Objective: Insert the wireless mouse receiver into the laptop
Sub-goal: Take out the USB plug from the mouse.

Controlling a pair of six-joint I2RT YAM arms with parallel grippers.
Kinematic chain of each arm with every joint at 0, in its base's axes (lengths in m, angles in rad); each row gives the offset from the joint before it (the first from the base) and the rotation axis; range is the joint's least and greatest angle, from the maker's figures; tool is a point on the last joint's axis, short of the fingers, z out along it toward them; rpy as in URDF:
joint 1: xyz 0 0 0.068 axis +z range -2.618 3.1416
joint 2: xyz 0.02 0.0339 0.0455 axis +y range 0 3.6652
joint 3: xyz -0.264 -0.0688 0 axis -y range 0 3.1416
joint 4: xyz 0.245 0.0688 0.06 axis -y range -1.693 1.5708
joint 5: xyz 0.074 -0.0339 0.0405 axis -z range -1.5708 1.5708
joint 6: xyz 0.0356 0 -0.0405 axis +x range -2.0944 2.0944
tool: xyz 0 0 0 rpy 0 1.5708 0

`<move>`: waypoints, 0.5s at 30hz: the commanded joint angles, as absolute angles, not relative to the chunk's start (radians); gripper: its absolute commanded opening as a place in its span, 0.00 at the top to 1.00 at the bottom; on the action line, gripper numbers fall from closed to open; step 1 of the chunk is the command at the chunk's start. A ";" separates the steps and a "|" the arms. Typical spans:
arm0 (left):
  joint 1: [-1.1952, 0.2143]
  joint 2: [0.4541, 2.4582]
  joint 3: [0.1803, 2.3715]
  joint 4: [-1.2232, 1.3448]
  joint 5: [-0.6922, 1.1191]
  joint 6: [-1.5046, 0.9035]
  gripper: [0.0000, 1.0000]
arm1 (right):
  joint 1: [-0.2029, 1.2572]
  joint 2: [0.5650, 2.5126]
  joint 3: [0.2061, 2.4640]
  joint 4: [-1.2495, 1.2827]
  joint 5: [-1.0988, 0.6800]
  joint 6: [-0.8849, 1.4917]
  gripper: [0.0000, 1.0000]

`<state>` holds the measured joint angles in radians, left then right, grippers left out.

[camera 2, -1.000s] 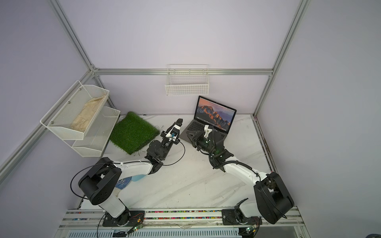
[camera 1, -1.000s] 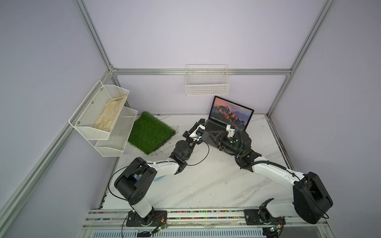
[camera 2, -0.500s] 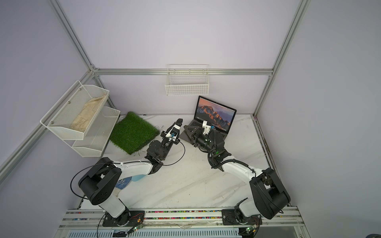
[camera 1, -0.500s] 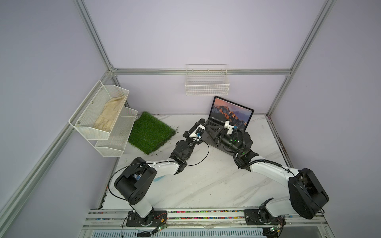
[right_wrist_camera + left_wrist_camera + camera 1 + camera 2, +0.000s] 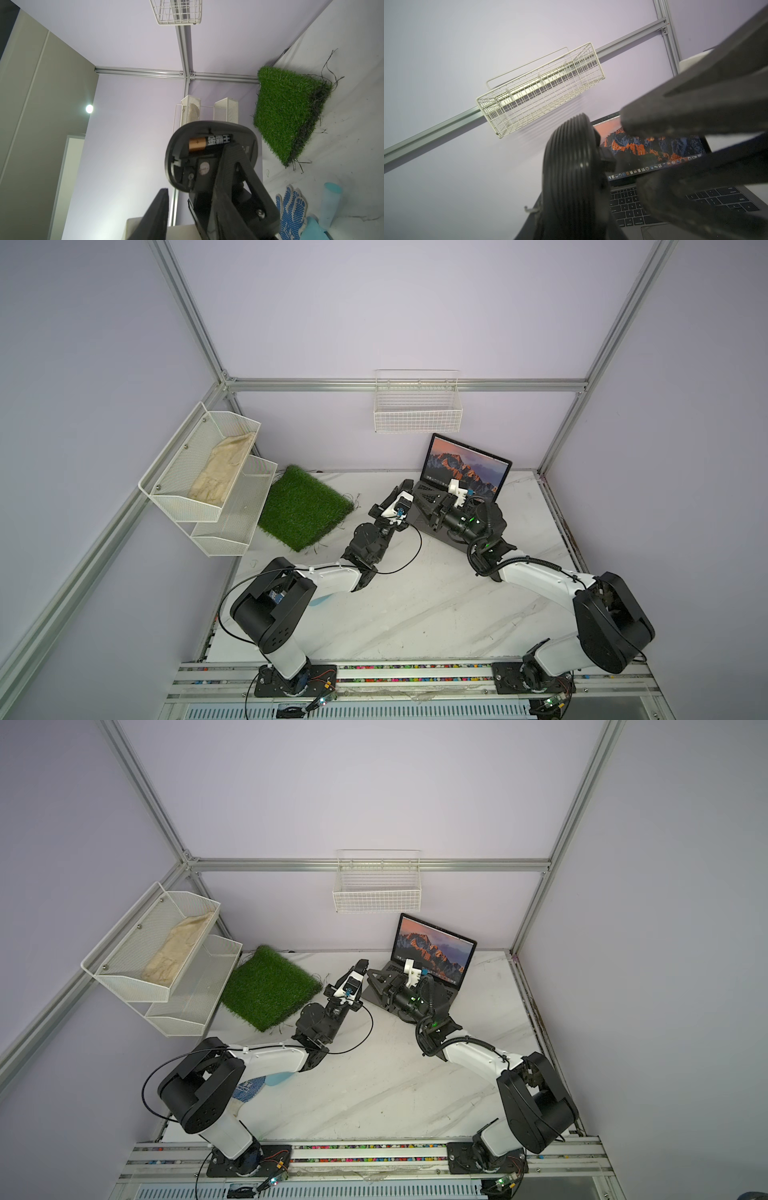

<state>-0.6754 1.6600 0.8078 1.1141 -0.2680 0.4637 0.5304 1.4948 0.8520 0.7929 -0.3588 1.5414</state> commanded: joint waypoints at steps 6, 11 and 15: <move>-0.683 1.646 0.812 1.195 -0.254 0.448 1.00 | 0.538 1.517 0.903 0.857 -0.370 1.631 0.64; -0.683 1.647 0.809 1.198 -0.250 0.448 1.00 | 0.538 1.525 0.917 0.862 -0.370 1.631 0.65; -0.685 1.650 0.805 1.202 -0.238 0.452 1.00 | 0.539 1.530 0.923 0.873 -0.371 1.635 0.67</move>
<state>-0.6773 1.6604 0.8074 1.1248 -0.2596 0.4637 0.5343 1.5185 0.8940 0.8177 -0.3641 1.5455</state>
